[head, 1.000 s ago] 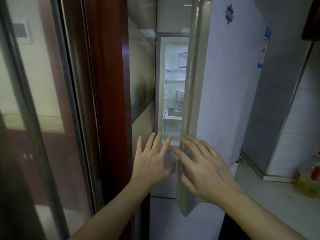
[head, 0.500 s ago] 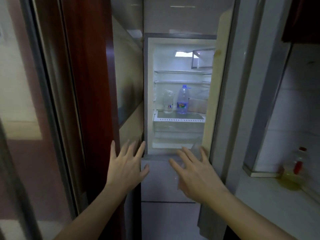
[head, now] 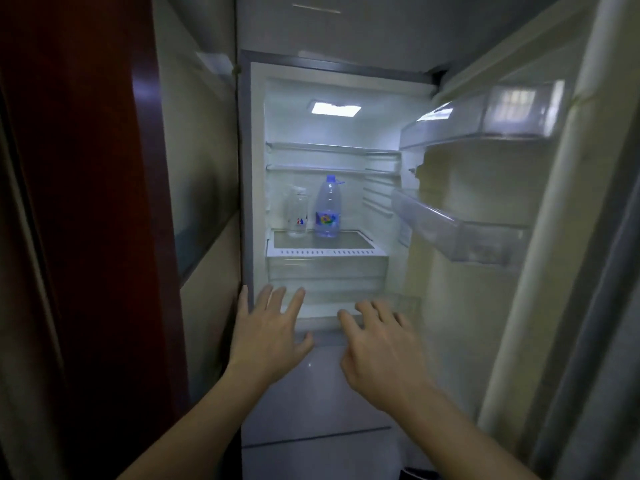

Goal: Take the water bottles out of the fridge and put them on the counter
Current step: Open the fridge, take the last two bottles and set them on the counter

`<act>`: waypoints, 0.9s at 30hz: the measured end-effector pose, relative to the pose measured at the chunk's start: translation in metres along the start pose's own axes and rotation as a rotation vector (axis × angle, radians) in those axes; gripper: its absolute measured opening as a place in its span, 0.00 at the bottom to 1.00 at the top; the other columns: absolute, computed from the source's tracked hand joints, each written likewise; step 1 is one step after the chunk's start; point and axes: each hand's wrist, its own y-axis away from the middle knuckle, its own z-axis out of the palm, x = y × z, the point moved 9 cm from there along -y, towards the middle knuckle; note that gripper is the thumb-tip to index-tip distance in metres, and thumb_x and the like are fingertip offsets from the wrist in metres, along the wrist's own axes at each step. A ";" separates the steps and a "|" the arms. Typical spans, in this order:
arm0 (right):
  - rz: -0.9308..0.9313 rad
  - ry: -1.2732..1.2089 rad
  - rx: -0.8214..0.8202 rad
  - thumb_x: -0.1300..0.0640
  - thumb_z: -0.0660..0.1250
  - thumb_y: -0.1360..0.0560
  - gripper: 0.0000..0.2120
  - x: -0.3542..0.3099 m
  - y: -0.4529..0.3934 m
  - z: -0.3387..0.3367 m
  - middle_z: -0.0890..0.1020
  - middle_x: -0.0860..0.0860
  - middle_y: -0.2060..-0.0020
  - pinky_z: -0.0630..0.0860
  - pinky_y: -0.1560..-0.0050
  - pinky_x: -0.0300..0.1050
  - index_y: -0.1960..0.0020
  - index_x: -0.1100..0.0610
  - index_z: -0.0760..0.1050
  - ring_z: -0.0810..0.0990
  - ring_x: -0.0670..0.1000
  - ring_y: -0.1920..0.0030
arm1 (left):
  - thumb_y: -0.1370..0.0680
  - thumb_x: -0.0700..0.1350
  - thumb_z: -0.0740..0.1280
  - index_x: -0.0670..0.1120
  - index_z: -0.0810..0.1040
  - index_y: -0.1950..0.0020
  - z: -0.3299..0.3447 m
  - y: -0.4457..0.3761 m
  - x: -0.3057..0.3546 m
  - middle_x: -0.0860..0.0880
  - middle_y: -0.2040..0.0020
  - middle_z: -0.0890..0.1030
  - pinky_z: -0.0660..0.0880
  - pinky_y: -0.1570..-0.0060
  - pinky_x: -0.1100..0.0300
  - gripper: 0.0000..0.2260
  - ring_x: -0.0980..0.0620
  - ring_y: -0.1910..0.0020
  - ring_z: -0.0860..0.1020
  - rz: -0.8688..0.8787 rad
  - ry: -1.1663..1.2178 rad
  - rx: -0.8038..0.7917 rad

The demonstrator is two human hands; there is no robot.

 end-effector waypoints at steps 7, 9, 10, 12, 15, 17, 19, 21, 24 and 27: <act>0.112 -0.117 -0.007 0.47 0.60 0.23 0.23 0.011 -0.061 0.047 0.75 0.52 0.35 0.70 0.41 0.52 0.29 0.50 0.69 0.74 0.55 0.36 | 0.25 0.63 0.63 0.49 0.72 0.26 0.023 -0.045 -0.014 0.46 0.31 0.77 0.56 0.25 0.35 0.31 0.44 0.29 0.71 -0.054 0.052 0.039; 0.158 -0.148 0.029 0.45 0.60 0.23 0.23 0.019 -0.084 0.056 0.74 0.51 0.34 0.69 0.42 0.51 0.29 0.49 0.67 0.72 0.54 0.36 | 0.24 0.65 0.59 0.51 0.68 0.24 0.035 -0.062 -0.019 0.49 0.28 0.74 0.55 0.23 0.39 0.32 0.46 0.26 0.68 -0.062 0.046 0.036; 0.181 -0.159 0.044 0.45 0.61 0.23 0.23 0.025 -0.095 0.060 0.74 0.51 0.34 0.69 0.43 0.51 0.30 0.49 0.68 0.72 0.54 0.35 | 0.24 0.66 0.58 0.52 0.66 0.23 0.041 -0.072 -0.020 0.50 0.26 0.72 0.57 0.24 0.42 0.32 0.47 0.25 0.66 -0.057 0.052 0.036; 0.217 -0.177 0.054 0.45 0.61 0.24 0.22 0.038 -0.119 0.072 0.74 0.51 0.35 0.69 0.44 0.50 0.31 0.49 0.68 0.72 0.54 0.36 | 0.25 0.66 0.57 0.52 0.65 0.22 0.050 -0.093 -0.022 0.51 0.26 0.71 0.62 0.26 0.49 0.34 0.48 0.26 0.66 -0.034 0.082 0.053; 0.247 -0.195 0.069 0.45 0.62 0.25 0.20 0.060 -0.161 0.090 0.75 0.51 0.37 0.70 0.45 0.51 0.35 0.50 0.69 0.73 0.55 0.38 | 0.27 0.66 0.60 0.51 0.67 0.24 0.057 -0.129 -0.024 0.50 0.27 0.74 0.66 0.28 0.51 0.35 0.48 0.27 0.69 -0.037 0.128 0.113; 0.263 -0.215 0.086 0.45 0.62 0.25 0.22 0.075 -0.190 0.103 0.74 0.52 0.36 0.71 0.43 0.51 0.33 0.49 0.69 0.73 0.55 0.37 | 0.27 0.67 0.59 0.51 0.65 0.22 0.066 -0.156 -0.022 0.50 0.25 0.72 0.63 0.25 0.50 0.36 0.48 0.25 0.67 -0.047 0.112 0.125; 0.274 -0.249 0.085 0.43 0.61 0.24 0.26 0.089 -0.215 0.118 0.73 0.52 0.34 0.70 0.40 0.51 0.28 0.48 0.67 0.72 0.54 0.35 | 0.27 0.68 0.58 0.52 0.65 0.22 0.075 -0.183 -0.023 0.52 0.26 0.73 0.62 0.26 0.51 0.36 0.50 0.26 0.68 -0.070 0.106 0.142; 0.277 -0.255 0.078 0.40 0.60 0.23 0.28 0.101 -0.239 0.134 0.73 0.51 0.32 0.69 0.37 0.51 0.25 0.48 0.65 0.71 0.53 0.33 | 0.27 0.68 0.59 0.52 0.67 0.23 0.082 -0.209 -0.027 0.52 0.30 0.76 0.67 0.30 0.52 0.35 0.50 0.30 0.71 -0.109 0.123 0.168; 0.288 -0.257 0.089 0.37 0.60 0.24 0.30 0.119 -0.273 0.151 0.74 0.51 0.35 0.71 0.37 0.53 0.25 0.47 0.65 0.73 0.53 0.35 | 0.28 0.67 0.61 0.51 0.70 0.26 0.095 -0.243 -0.039 0.51 0.33 0.78 0.69 0.31 0.51 0.35 0.50 0.33 0.73 -0.168 0.098 0.179; 0.304 -0.245 0.081 0.35 0.61 0.25 0.30 0.136 -0.309 0.164 0.74 0.52 0.35 0.71 0.39 0.53 0.27 0.47 0.65 0.73 0.55 0.34 | 0.28 0.67 0.62 0.51 0.69 0.27 0.114 -0.271 -0.052 0.50 0.34 0.77 0.68 0.32 0.50 0.34 0.49 0.35 0.72 -0.222 0.076 0.158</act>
